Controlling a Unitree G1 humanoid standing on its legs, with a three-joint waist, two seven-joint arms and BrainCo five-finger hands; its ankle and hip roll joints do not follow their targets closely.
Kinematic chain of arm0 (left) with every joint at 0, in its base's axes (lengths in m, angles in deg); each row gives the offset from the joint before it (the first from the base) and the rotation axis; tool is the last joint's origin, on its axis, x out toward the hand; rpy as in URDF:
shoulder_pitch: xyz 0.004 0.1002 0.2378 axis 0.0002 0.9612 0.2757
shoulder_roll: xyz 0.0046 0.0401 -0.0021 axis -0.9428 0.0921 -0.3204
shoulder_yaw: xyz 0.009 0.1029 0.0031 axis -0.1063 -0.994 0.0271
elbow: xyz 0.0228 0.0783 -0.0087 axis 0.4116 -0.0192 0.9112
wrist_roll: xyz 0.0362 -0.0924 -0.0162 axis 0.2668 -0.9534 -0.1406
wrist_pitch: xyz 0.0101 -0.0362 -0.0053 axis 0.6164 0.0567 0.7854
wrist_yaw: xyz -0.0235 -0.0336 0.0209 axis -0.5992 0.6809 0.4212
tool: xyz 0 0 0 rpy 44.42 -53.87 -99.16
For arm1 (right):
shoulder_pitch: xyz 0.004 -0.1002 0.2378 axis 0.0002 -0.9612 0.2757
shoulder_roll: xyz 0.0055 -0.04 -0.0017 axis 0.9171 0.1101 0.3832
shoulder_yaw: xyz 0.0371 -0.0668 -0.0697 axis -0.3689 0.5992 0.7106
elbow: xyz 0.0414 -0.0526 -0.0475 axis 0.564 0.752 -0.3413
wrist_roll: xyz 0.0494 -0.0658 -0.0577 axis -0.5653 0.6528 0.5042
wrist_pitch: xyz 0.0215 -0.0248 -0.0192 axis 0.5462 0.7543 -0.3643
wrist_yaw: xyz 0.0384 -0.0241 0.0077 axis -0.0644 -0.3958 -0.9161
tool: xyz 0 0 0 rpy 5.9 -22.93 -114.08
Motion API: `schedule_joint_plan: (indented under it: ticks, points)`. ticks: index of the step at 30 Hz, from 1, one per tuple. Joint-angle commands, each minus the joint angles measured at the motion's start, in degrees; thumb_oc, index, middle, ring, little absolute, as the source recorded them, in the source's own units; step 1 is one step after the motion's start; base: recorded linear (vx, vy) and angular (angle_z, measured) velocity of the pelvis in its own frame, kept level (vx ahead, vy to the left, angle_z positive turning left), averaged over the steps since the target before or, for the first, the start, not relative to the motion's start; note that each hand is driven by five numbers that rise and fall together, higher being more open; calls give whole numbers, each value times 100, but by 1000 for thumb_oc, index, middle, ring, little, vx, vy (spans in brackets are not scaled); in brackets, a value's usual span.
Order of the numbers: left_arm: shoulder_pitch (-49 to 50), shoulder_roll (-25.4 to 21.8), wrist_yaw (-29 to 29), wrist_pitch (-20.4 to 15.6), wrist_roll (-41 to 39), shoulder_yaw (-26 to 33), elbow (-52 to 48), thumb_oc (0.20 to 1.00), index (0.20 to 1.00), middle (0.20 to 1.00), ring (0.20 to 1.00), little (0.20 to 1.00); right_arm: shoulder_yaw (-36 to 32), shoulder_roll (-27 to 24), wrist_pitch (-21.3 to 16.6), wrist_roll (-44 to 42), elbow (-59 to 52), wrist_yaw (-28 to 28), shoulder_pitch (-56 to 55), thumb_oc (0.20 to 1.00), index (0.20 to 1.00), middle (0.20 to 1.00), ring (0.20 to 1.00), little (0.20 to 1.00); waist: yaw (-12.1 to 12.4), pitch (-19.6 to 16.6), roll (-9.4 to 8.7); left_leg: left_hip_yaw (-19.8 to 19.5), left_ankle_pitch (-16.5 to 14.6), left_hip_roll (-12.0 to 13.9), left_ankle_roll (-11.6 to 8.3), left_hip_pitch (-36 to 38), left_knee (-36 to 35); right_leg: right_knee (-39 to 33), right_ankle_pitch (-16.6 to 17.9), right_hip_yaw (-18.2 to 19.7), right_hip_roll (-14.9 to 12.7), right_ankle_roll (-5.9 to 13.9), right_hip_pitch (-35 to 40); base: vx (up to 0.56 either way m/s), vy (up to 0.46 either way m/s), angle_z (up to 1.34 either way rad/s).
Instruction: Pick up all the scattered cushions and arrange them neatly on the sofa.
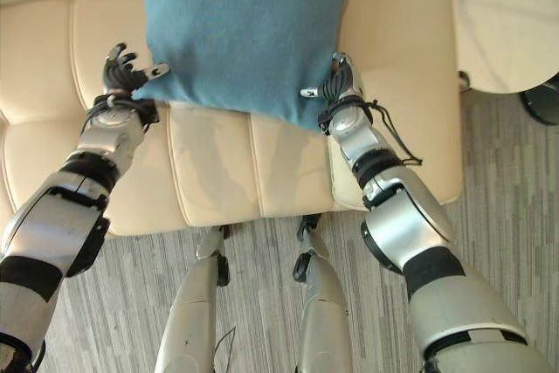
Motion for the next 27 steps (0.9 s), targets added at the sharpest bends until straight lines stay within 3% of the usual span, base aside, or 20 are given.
schedule_joint_plan:
  ticks: [1, 5, 6, 11, 12, 17, 21, 25, 27]
  points:
    - [492, -226, -162, -242, 13, 346, -72, 1000, 1000, 1000, 1000, 1000, -497, -99, -233, -21, -350, 108, -591, 1000, 1000, 1000, 1000, 1000, 74, -424, -88, -34, -943, -41, -182, 488, 186, -368, -399, 22, -143, 633, 636, 75, 62, -3]
    - [1603, -378, -257, -171, 452, 653, -518, 1000, 1000, 1000, 1000, 1000, -1018, -213, -288, -41, -812, -32, -1705, 1000, 1000, 1000, 1000, 1000, 53, -621, -38, 53, -948, -75, -147, 1079, -74, -537, -400, 9, -136, 659, 1197, 99, 96, -10]
    - [2482, -268, -376, -123, 707, 903, -781, 1000, 1000, 1000, 1000, 1000, -1353, -194, -307, -44, -1121, -175, -2451, 1000, 1000, 1000, 1000, 1000, 2, -834, -24, 148, -813, -129, -75, 1371, -254, -662, -298, -26, -176, 643, 1468, 143, 163, -4]
    - [3858, 191, -547, -53, 911, 1293, -1256, 1000, 1000, 1000, 1000, 1000, -1861, -47, -302, -7, -1656, -470, -3666, 1000, 1000, 1000, 1000, 1000, -64, -1259, 79, 222, -829, -171, -13, 2021, -550, -832, -323, 3, -172, 700, 1998, 107, 138, -11]
    - [4803, 392, -646, -77, 940, 1574, -1881, 1000, 1000, 1000, 1000, 1000, -2194, -52, -305, -58, -2152, -748, -4451, 1000, 1000, 1000, 1000, 1000, -69, -1494, 126, 274, -890, -235, 37, 2441, -706, -939, -334, 45, -161, 744, 2342, 71, 137, -17]
    - [5846, 637, -906, 48, 1068, 1892, -2565, 1000, 1000, 1000, 1000, 1000, -2567, 10, -263, -93, -2758, -1180, -5382, 1000, 1000, 1000, 1000, 1000, -81, -1765, 111, 335, -949, -346, 121, 2829, -871, -1030, -318, 88, -189, 812, 2654, 64, 128, -12]
    - [6507, 818, -1082, 171, 1351, 1948, -3030, 1000, 1000, 1000, 1000, 1000, -2703, 189, -224, -19, -3088, -1475, -6065, 1000, 1000, 1000, 1000, 1000, -76, -1793, 47, 407, -1053, -423, 182, 3126, -951, -1000, -339, 137, -219, 869, 2847, 11, 91, -9]
    - [6531, 907, -1084, 209, 1563, 1836, -3145, 1000, 1000, 1000, 1000, 1000, -2677, 306, -234, -13, -3028, -1508, -6182, 1000, 1000, 1000, 1000, 1000, -81, -1609, 19, 483, -1024, -416, 235, 3119, -951, -731, -198, 318, -233, 961, 2669, -143, 14, -11]
    - [6433, 882, -1050, 219, 1609, 1774, -3172, 1000, 1000, 1000, 1000, 1000, -2618, 347, -266, -102, -2957, -1501, -6163, 1000, 1000, 1000, 1000, 1000, -56, -1475, 70, 533, -931, -338, 265, 3057, -951, -294, -521, 476, -127, 860, 2627, -260, -2, -19]
